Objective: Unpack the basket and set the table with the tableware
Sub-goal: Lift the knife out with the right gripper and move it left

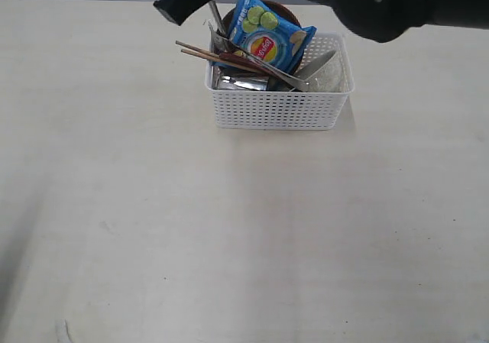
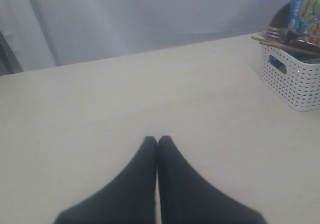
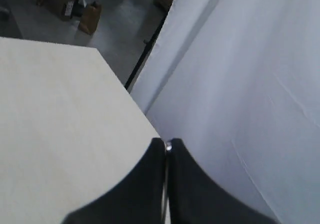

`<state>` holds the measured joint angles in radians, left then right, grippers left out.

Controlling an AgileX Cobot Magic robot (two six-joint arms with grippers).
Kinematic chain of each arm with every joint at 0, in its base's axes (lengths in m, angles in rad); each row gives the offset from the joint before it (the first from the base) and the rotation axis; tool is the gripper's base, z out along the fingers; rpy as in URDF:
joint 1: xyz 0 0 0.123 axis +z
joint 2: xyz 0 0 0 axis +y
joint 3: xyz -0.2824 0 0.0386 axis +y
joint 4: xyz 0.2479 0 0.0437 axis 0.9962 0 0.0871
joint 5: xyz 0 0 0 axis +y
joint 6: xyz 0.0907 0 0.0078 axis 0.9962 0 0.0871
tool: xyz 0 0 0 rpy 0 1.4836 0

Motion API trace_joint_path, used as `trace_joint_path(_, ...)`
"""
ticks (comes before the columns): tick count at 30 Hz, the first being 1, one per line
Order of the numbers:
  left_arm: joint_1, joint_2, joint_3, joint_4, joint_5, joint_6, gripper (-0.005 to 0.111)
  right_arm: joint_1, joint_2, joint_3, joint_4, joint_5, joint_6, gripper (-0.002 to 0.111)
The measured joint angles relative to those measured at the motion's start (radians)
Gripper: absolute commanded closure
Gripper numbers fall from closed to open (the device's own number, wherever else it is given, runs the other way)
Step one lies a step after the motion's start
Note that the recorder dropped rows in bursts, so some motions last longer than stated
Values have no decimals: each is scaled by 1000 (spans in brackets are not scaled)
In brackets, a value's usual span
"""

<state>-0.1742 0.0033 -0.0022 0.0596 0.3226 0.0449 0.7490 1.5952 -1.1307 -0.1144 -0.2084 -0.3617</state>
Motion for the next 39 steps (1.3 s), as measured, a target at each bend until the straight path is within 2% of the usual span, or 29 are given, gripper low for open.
trace_joint_path(6, 0, 0, 0, 0, 0, 0, 107, 9, -68, 0, 10, 4, 278, 109)
trace_joint_path(11, 0, 0, 0, 0, 0, 0, 107, 29, -110, 0, 12, 74, 562, 109)
trace_joint_path(17, 0, 0, 0, 0, 0, 0, 107, 88, -118, 0, 32, 336, 718, 109)
trace_joint_path(23, 0, 0, 0, 0, 0, 0, 107, 123, -84, 0, 233, 557, 686, 109)
trace_joint_path(32, 0, 0, 0, 0, 0, 0, 107, 119, 94, -62, 816, 791, 206, 109)
trace_joint_path(35, 0, 0, 0, 0, 0, 0, 107, 119, 181, -117, 925, 822, 129, 109)
trace_joint_path(39, 0, 0, 0, 0, 0, 0, 107, 119, 268, -194, 975, 754, 113, 109)
